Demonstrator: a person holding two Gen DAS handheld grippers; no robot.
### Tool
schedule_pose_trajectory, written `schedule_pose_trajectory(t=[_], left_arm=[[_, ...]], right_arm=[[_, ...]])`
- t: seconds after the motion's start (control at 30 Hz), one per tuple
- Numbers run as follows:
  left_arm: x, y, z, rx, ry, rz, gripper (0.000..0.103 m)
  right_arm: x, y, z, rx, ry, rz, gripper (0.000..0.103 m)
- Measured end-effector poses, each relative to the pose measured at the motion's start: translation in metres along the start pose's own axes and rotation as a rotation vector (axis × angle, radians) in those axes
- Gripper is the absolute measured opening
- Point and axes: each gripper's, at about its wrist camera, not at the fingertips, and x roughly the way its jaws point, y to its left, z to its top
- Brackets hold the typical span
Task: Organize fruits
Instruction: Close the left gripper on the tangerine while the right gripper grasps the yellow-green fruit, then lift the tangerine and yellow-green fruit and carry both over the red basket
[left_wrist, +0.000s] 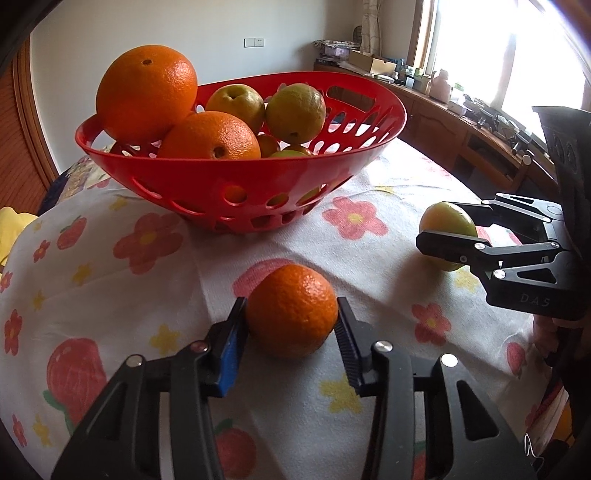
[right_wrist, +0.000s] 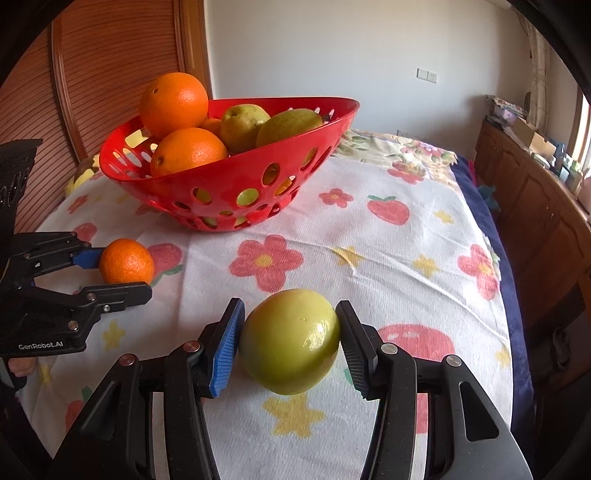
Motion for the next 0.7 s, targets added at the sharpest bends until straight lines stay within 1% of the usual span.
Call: schedule_pose_trajectory(t=[0.27,0.57,0.7], left_arm=[[-0.02,0.003,0.001,-0.015,-0.057,-0.018,0.043],[-0.065,0.006,0.012,-0.016,-0.159,-0.03,0.043],[-0.08,0.006,0.018,-0.01,-0.199,-0.035,0.043]], right_arm=[[-0.011,0.002,-0.001,-0.009,-0.018,0.012,0.052],[-0.041,0.0,0.021,-0.009,-0.097,0.023,0.052],[-0.056,-0.003,0.037,-0.024,-0.143,0.021,0.052]])
